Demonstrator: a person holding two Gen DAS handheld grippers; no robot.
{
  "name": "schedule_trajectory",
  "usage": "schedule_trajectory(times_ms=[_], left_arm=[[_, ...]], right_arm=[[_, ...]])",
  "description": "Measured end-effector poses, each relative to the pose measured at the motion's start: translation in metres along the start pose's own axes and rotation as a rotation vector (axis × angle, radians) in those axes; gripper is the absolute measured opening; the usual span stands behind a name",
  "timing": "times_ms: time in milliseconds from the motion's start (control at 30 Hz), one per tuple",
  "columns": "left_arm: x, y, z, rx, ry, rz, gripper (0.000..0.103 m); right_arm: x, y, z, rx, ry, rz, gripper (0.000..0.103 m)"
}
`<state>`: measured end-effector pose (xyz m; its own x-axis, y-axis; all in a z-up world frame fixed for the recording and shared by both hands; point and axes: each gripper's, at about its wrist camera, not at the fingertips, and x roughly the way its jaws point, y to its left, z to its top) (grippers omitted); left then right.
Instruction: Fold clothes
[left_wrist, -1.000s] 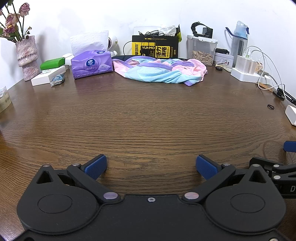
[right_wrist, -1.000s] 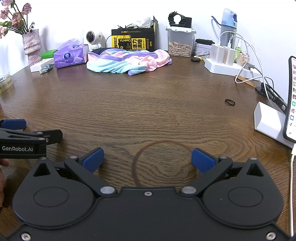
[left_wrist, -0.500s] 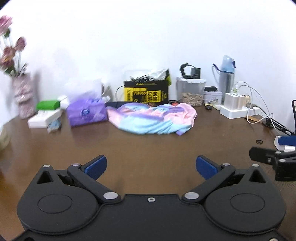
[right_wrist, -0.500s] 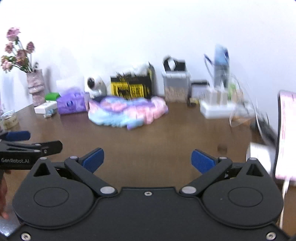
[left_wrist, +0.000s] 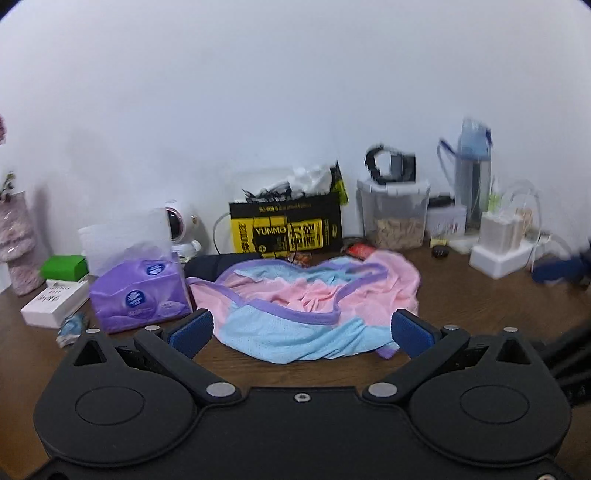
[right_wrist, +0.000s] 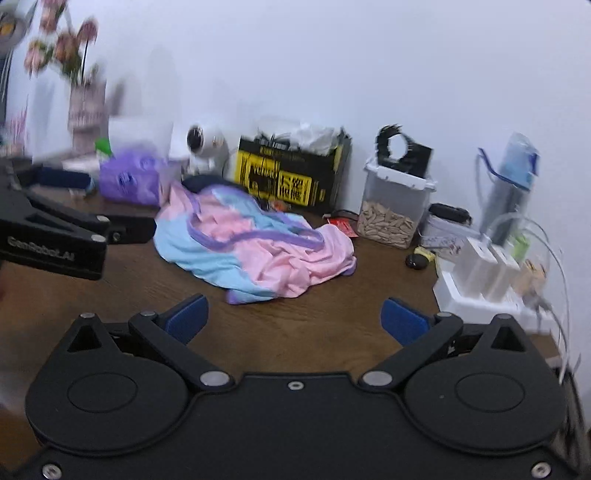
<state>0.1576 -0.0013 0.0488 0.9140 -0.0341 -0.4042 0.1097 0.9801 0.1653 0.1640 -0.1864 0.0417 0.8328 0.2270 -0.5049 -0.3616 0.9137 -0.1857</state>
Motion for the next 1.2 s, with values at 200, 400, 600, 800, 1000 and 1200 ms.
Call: schedule_trajectory(times_ms=[200, 400, 600, 800, 1000, 1200], left_arm=[[0.03, 0.014, -0.009, 0.059, 0.079, -0.059, 0.103], [0.032, 0.008, -0.022, 0.176, 0.02, -0.107, 0.103], [0.033, -0.017, -0.018, 0.299, -0.045, -0.119, 0.102], [0.035, -0.018, 0.008, 0.171, -0.022, -0.111, 0.004], [-0.066, 0.017, 0.072, 0.085, -0.173, -0.203, 0.004], [-0.115, 0.021, 0.094, 0.123, -0.221, -0.168, 0.004]], right_arm=[[0.066, 0.008, 0.017, -0.084, 0.12, 0.129, 0.061], [0.112, 0.013, 0.028, -0.032, 0.203, 0.191, 0.016], [0.078, -0.002, 0.056, 0.029, 0.1, 0.232, 0.009], [-0.014, -0.01, 0.088, 0.037, -0.075, 0.294, 0.009], [-0.108, -0.015, 0.102, 0.039, -0.213, 0.286, 0.008], [-0.165, -0.021, 0.115, 0.069, -0.307, 0.23, 0.008]])
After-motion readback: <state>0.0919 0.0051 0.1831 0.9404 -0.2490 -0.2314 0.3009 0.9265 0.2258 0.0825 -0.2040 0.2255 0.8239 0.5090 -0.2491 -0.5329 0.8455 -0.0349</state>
